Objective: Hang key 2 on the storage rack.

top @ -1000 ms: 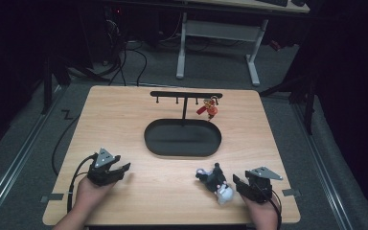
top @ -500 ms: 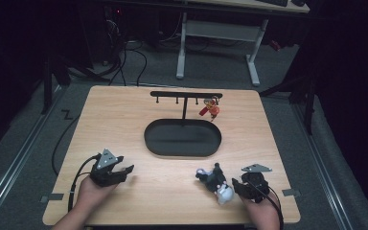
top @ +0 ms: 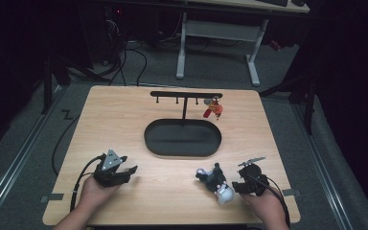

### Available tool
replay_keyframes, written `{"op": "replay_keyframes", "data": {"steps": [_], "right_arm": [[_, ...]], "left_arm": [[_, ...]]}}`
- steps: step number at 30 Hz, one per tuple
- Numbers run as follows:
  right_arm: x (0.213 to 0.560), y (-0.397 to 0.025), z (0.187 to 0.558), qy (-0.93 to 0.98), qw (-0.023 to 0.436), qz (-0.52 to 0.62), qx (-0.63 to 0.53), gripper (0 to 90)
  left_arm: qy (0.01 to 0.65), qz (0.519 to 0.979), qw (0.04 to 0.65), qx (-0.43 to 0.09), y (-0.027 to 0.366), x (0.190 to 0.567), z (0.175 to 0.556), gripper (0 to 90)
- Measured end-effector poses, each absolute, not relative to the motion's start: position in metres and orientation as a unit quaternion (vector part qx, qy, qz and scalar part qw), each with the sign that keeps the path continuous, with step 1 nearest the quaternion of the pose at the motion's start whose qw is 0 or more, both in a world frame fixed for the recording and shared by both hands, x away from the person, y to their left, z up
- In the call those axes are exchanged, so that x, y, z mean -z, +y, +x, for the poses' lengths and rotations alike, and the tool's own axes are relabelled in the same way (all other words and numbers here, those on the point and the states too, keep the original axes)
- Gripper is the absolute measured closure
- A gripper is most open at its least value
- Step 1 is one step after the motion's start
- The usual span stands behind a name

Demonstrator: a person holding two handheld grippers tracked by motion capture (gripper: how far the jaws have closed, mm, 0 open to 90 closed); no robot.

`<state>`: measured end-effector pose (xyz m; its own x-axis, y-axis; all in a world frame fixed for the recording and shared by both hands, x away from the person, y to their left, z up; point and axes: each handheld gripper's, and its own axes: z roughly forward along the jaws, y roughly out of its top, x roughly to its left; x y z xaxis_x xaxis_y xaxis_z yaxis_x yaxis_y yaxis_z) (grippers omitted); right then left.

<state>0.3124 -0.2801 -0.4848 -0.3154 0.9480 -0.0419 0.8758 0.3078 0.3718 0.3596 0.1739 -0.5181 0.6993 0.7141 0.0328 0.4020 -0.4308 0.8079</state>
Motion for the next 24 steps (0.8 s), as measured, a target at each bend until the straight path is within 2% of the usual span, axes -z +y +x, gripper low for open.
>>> {"op": "replay_keyframes", "data": {"steps": [11, 18, 24], "right_arm": [[0.476, -0.278, 0.327, 0.816, 0.073, 0.563, -0.103, 50.5], [0.468, -0.276, 0.335, 0.824, 0.042, 0.560, -0.068, 46.1], [0.463, -0.267, 0.339, 0.833, 0.036, 0.550, -0.047, 39.8]], "left_arm": [[0.328, 0.830, 0.412, -0.183, 0.173, 0.517, 0.357, 43.6], [0.316, 0.839, 0.402, -0.187, 0.170, 0.520, 0.355, 42.2], [0.313, 0.839, 0.401, -0.192, 0.170, 0.518, 0.352, 42.0]]}}
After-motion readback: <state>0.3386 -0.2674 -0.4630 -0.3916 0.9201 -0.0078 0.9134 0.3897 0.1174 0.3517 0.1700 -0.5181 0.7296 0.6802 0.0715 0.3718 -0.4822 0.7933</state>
